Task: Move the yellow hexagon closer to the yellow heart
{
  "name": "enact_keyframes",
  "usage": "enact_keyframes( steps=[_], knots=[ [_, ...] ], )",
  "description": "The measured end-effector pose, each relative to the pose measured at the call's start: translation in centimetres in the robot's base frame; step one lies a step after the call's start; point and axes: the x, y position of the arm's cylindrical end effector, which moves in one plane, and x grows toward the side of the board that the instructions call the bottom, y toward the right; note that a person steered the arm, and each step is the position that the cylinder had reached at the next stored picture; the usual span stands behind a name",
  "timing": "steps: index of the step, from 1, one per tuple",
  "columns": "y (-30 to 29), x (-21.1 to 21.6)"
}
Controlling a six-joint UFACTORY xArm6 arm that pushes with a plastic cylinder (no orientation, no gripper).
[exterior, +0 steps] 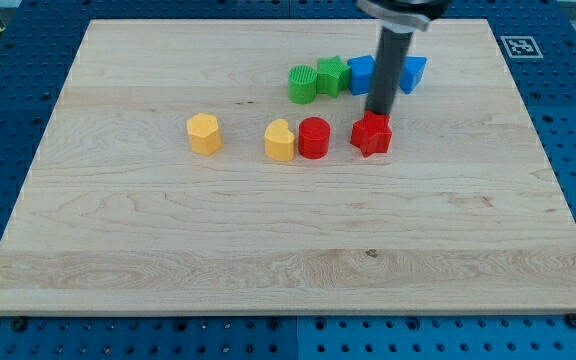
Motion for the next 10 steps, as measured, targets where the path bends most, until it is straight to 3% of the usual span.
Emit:
enact_keyframes(
  steps=[5, 7, 10],
  knots=[
    [-22.4, -0.8],
    [-25.9, 3.2],
    [-25.2, 3.2]
  ],
)
